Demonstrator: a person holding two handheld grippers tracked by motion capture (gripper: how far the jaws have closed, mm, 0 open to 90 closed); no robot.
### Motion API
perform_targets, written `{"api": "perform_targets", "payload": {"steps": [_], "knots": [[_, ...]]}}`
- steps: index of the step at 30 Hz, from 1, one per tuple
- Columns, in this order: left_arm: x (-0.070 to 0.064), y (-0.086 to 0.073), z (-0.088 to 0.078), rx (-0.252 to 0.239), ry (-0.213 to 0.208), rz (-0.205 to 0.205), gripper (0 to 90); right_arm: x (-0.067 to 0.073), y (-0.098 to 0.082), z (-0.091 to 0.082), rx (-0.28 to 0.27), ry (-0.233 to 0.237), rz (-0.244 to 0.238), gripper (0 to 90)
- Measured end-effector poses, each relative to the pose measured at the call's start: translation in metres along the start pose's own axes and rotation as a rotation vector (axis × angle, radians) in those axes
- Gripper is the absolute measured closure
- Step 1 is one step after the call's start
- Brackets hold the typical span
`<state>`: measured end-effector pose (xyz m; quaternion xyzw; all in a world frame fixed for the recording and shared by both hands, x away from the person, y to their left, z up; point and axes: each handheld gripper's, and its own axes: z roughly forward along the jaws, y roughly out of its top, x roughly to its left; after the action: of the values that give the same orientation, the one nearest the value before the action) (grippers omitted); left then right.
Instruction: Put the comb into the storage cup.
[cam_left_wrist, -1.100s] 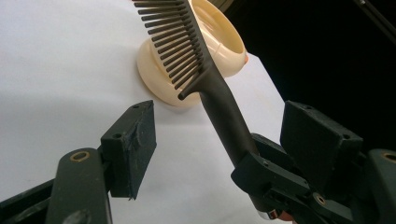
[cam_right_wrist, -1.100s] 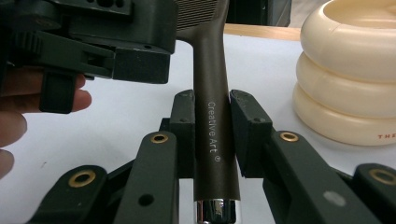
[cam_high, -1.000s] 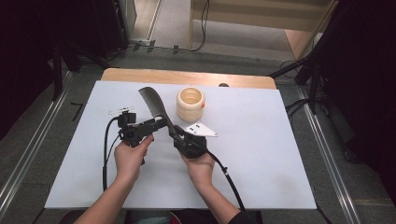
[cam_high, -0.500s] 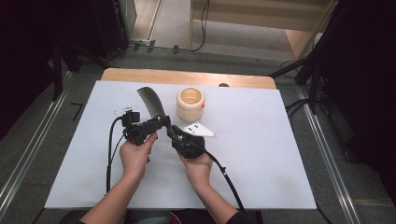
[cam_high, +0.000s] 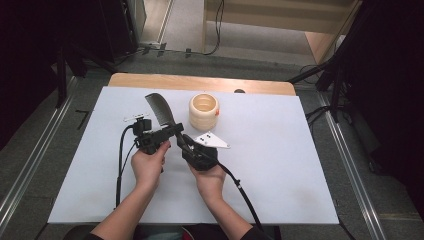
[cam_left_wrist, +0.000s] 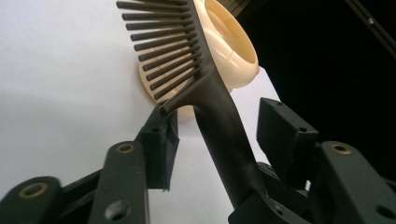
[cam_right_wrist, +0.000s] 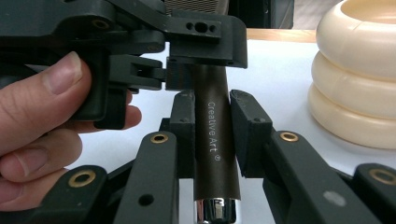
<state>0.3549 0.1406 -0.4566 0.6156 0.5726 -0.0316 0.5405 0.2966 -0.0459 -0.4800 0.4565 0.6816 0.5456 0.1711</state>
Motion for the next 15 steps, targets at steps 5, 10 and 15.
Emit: {"api": "perform_targets", "payload": {"steps": [5, 10, 15], "knots": [[0.0029, 0.0002, 0.0004, 0.014, -0.026, -0.032, 60.4, -0.0001, -0.0007, 0.0010, 0.005, 0.005, -0.002, 70.2], [0.0072, 0.0004, -0.0004, 0.018, -0.059, -0.070, 65.5, -0.0009, -0.0006, 0.0010, 0.005, 0.009, -0.005, 70.2], [0.0074, 0.0007, -0.0012, 0.015, -0.073, -0.088, 67.2, -0.0006, -0.0007, 0.0008, 0.004, 0.011, -0.010, 70.1]]}}
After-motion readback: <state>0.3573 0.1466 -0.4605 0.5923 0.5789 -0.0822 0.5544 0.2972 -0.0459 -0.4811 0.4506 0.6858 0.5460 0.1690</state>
